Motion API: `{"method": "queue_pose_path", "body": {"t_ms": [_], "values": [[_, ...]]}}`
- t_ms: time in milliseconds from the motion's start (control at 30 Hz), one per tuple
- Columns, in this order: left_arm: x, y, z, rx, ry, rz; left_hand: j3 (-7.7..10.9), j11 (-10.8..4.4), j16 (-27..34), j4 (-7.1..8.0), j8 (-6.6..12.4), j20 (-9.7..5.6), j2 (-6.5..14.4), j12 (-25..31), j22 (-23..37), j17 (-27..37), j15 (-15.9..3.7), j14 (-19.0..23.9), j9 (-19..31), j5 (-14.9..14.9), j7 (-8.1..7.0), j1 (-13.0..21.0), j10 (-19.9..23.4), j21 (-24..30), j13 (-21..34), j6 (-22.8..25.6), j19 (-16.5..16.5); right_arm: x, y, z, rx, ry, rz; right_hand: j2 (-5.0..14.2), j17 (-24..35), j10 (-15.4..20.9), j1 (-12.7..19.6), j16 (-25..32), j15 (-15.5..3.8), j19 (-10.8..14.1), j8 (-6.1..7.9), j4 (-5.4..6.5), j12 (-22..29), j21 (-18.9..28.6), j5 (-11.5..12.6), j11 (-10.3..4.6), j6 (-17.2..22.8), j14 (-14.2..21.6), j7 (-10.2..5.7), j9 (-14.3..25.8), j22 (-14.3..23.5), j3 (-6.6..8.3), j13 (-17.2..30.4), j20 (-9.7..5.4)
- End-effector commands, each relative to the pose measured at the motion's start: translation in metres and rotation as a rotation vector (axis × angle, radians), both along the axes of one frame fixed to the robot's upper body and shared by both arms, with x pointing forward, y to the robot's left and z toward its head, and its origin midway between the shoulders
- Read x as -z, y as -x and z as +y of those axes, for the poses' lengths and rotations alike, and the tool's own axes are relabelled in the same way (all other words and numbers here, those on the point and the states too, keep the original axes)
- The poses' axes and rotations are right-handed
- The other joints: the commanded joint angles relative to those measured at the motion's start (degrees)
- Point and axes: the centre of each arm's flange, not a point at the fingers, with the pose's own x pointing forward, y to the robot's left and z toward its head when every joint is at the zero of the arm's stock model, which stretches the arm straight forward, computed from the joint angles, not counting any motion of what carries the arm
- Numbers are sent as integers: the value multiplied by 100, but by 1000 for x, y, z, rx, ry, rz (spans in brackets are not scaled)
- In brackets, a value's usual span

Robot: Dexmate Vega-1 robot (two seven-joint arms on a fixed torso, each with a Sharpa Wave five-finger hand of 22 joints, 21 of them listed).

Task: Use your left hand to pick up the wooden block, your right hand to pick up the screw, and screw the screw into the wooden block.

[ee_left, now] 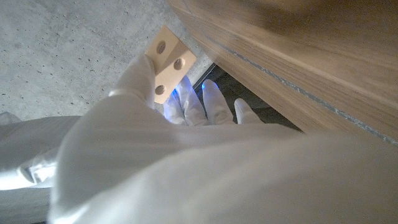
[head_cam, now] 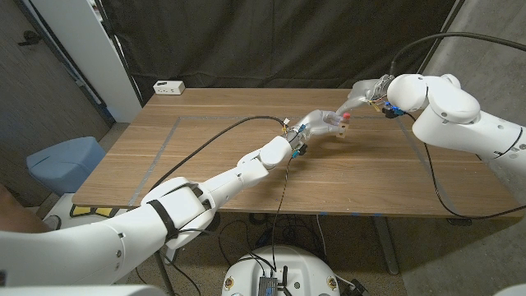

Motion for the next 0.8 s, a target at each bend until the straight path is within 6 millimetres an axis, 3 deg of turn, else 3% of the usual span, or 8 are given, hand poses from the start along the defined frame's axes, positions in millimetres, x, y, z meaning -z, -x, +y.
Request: {"method": "queue_pose_path", "body": {"t_ms": [33, 500, 800], "values": [[1, 1, 1, -4, 3, -10, -18, -223, 43, 6, 104, -1, 210, 328, 13, 17, -469, 35, 5, 44, -346, 18, 246, 9, 197, 624, 3, -3, 3, -1, -34, 29, 11, -18, 3, -116, 148, 5, -2, -4, -45, -81, 8, -22, -40, -3, -47, -62, -26, 1, 16, 51, 26, 34], [1, 3, 1, -13, 0, -41, -49, -227, 60, -3, 120, -20, 187, 341, 12, 18, -487, 62, 4, 41, -365, 39, 272, 11, 203, 661, 8, -9, -2, -1, -6, 46, 38, -48, 6, -163, 369, 14, 52, 1, -89, -167, 31, -20, -99, 64, -41, -81, 73, -6, 17, 162, 33, 101], [1, 4, 1, -18, 5, -54, -57, -225, 54, 2, 111, -22, 194, 323, 12, 18, -483, 47, 3, 45, -367, 47, 250, 9, 188, 635, 5, -12, -4, 1, 13, 52, 58, -82, 8, -69, 488, 46, 108, 82, -14, -171, 86, 4, -145, 135, 224, -11, 87, 15, 19, 235, 36, 149]]}}
